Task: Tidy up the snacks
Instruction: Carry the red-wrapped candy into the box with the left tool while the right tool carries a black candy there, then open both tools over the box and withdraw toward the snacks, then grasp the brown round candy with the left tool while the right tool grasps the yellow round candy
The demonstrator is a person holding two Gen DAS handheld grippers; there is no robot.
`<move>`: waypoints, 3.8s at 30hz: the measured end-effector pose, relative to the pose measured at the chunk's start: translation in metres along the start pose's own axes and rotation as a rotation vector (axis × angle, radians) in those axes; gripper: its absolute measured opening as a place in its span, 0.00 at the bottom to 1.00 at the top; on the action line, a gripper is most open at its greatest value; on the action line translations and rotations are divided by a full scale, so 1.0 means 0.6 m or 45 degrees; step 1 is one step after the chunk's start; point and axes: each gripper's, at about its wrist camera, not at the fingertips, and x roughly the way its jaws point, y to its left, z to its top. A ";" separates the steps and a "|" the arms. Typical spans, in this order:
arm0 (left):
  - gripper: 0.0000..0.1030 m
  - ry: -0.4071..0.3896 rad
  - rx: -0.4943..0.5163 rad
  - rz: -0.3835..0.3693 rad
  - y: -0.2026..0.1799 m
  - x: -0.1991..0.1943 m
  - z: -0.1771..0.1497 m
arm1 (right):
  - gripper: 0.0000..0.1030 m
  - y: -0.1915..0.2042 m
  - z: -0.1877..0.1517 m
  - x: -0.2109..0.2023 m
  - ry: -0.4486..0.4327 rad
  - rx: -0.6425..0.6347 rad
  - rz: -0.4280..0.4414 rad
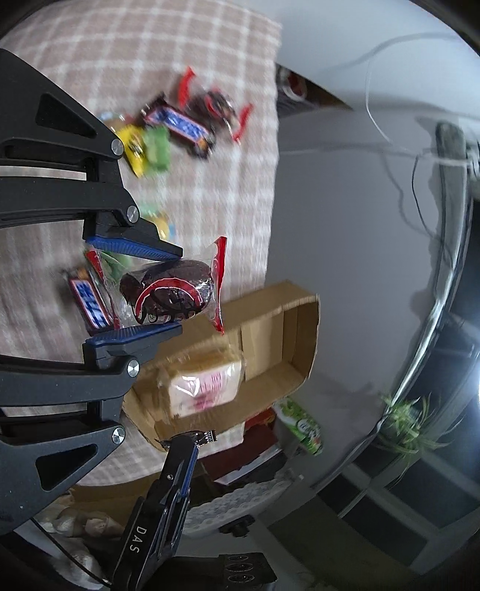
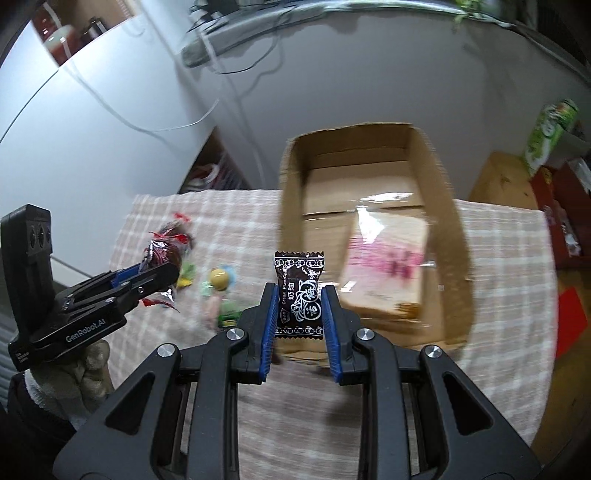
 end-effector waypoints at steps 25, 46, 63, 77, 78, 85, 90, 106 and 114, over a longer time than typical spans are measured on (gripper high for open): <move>0.32 0.121 0.171 -0.087 -0.124 0.113 0.043 | 0.24 -0.148 0.007 0.033 0.023 0.145 -0.184; 0.38 0.086 0.156 -0.072 -0.107 0.086 0.045 | 0.51 -0.120 0.009 0.020 -0.006 0.125 -0.162; 0.38 -0.002 -0.029 0.057 0.036 -0.004 0.007 | 0.51 -0.008 0.009 0.005 -0.030 -0.005 -0.019; 0.38 -0.006 -0.236 0.198 0.174 -0.058 -0.067 | 0.51 0.120 0.019 0.064 0.050 -0.219 0.099; 0.38 -0.004 -0.242 0.198 0.177 -0.059 -0.071 | 0.51 0.130 0.020 0.073 0.062 -0.237 0.103; 0.38 0.018 -0.261 0.216 0.196 -0.053 -0.096 | 0.51 0.181 0.024 0.126 0.137 -0.328 0.120; 0.38 0.045 -0.228 0.245 0.202 -0.036 -0.104 | 0.51 0.206 0.019 0.166 0.202 -0.355 0.120; 0.38 0.100 -0.167 0.292 0.205 0.015 -0.103 | 0.42 0.233 0.012 0.273 0.355 -0.355 0.039; 0.32 0.108 -0.163 0.310 0.205 0.031 -0.095 | 0.39 0.231 0.013 0.295 0.387 -0.339 0.011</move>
